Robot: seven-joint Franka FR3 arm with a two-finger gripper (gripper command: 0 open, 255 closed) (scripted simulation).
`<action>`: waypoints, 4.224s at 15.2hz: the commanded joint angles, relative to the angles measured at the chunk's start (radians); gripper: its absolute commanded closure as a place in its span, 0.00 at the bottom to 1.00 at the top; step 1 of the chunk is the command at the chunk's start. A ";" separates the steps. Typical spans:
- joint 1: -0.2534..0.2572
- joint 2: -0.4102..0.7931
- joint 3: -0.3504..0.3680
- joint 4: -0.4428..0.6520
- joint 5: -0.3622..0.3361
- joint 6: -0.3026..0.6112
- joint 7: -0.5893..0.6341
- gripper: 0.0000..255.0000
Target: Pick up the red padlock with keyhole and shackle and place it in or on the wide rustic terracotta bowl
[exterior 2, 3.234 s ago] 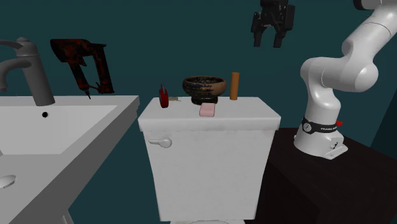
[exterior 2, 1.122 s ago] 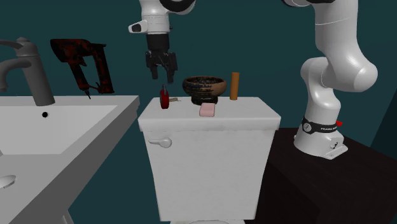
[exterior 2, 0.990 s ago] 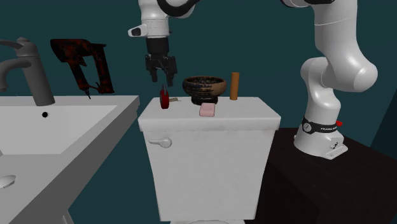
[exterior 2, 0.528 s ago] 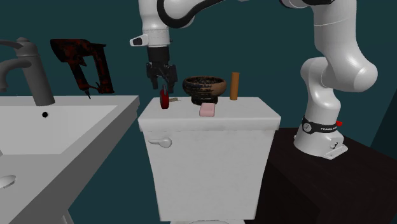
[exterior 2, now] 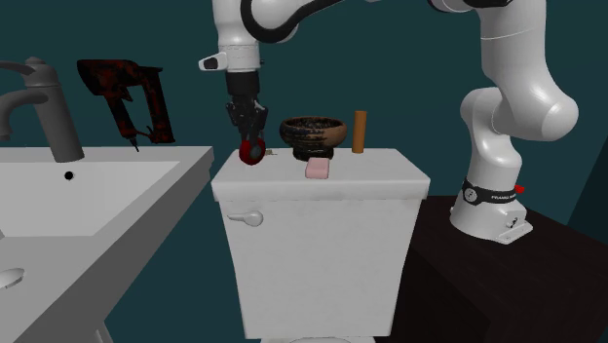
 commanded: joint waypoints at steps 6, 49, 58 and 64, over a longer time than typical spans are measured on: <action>0.000 0.000 0.000 -0.003 0.000 0.001 0.000 1.00; 0.070 -0.128 0.048 -0.359 0.019 0.276 0.011 1.00; 0.073 -0.174 0.043 -0.308 0.002 0.181 0.024 1.00; 0.075 -0.202 0.041 -0.260 -0.008 0.107 0.032 1.00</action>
